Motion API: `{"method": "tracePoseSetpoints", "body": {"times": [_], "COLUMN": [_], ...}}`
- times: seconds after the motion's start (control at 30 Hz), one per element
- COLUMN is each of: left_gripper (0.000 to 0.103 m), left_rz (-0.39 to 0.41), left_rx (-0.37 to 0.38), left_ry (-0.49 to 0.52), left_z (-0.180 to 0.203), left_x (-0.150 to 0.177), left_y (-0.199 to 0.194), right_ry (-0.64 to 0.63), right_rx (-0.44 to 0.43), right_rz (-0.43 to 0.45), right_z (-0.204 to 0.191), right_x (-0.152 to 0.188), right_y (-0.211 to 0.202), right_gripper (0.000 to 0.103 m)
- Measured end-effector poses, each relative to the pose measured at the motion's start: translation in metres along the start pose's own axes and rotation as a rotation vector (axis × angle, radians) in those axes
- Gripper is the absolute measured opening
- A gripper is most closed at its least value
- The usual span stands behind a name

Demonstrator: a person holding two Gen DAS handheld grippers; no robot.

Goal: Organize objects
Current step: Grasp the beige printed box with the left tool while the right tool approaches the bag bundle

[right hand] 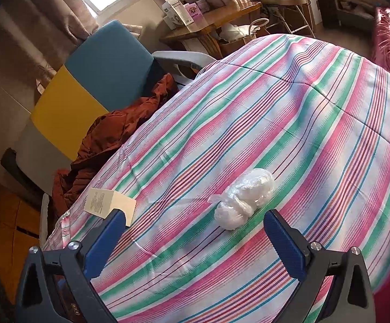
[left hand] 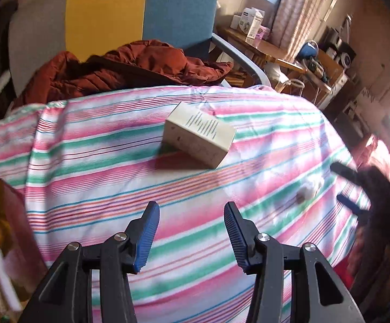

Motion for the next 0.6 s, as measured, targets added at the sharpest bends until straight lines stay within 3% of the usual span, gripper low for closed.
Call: {"method": "tracePoseSetpoints", "body": {"times": [0.2,0.3,0.4,0.53,0.6], "left_gripper": [0.055,0.055,0.059,0.071,0.071], "left_rz": [-0.141,-0.128,-0.131,-0.218,-0.237], "left_rx": [0.053,0.041,0.024,0.005,-0.004], "left_ry": [-0.285,-0.403,-0.449,-0.544,-0.595], "left_z": [-0.002,-0.008,-0.006,-0.005,-0.006], "left_x": [-0.025,-0.04,-0.053,-0.053,-0.054], "left_y": [0.065,0.088,0.103,0.129,0.134], "right_ry": [0.025,0.029,0.042,0.063,0.068], "right_rx": [-0.044,-0.063,-0.083,-0.114,-0.121], "right_rz": [-0.019,-0.03,-0.043,-0.054,-0.056], "right_z": [-0.003,-0.004,-0.004,-0.006,-0.006], "right_x": [0.002,0.003,0.004,0.005,0.005], "right_y": [0.0,0.001,0.002,0.001,0.001], "right_gripper": [0.103,0.103,0.103,0.103,0.103]}}
Point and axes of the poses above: each gripper's, at about its wrist camera, not at the fingertips, and y roughly the way its jaws point, z to its right, x to its underside, the point moved 9 cm from there along y, roughly the way its jaws point, and after that the axes turned 7 degrees about z, right-handed, at the moved point
